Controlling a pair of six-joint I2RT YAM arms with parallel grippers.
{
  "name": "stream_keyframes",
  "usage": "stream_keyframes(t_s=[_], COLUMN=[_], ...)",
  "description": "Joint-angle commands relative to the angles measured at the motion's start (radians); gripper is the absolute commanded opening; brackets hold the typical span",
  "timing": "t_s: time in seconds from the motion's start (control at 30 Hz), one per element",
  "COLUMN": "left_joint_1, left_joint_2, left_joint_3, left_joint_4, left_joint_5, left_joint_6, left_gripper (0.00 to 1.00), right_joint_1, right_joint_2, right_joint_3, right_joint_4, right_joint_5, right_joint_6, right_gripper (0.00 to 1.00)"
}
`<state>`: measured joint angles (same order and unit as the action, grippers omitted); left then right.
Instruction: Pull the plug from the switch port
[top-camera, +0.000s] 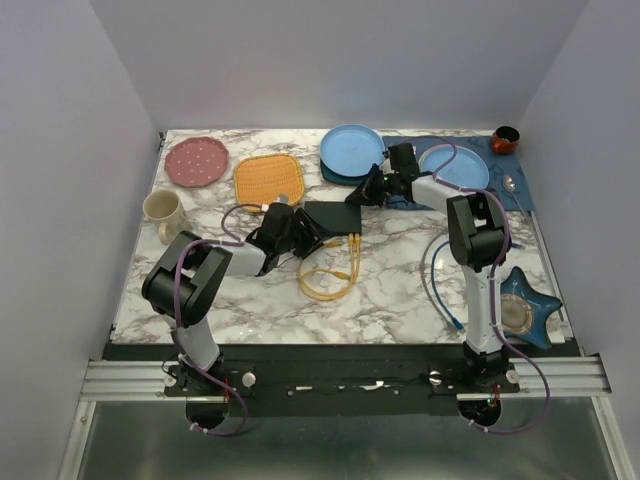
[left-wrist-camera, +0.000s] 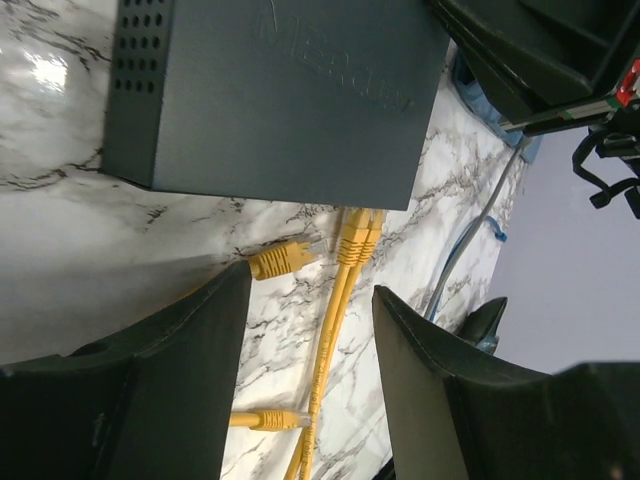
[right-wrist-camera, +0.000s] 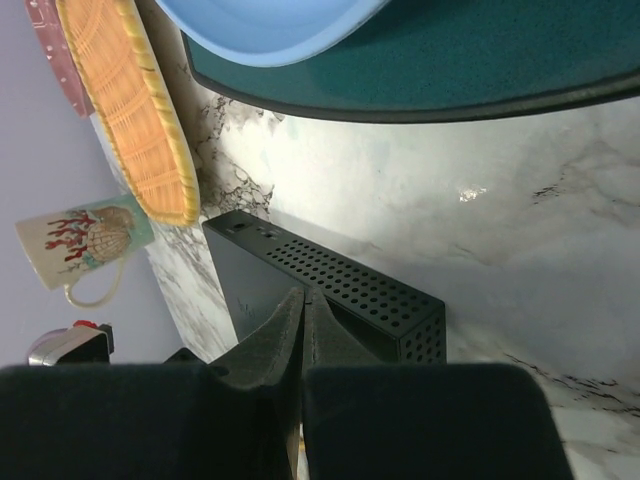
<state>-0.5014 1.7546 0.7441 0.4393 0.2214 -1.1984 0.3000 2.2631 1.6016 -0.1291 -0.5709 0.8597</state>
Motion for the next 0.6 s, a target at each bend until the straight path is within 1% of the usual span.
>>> stream_keyframes(t_s=[0.0,0.27,0.47,0.57], left_joint_1=[0.006,0.006,0.006,0.006], left_joint_2=[-0.026,-0.058,-0.053,-0.05], left_joint_3=[-0.017,-0.069,-0.071,-0.066], left_joint_4=[-0.005,0.012,0.021,0.022], left_joint_5=[0.016,0.018,0.027,0.029], left_joint_6=[-0.004,-0.004,-0.007,-0.009], left_gripper=[0.63,0.63,0.63,0.63], right_joint_1=[0.007,0.005,0.005,0.005], right_joint_2=[0.026,0.085,0.101,0.079], right_joint_3=[0.001,0.135,0.175,0.146], right_joint_4=[-0.063,-0.142,-0.207,-0.228], right_joint_5=[0.065,0.124,0.138,0.146], right_joint_6=[-0.014,-0.005,-0.043,-0.059], right_gripper=[0.1,0.1,0.1,0.1])
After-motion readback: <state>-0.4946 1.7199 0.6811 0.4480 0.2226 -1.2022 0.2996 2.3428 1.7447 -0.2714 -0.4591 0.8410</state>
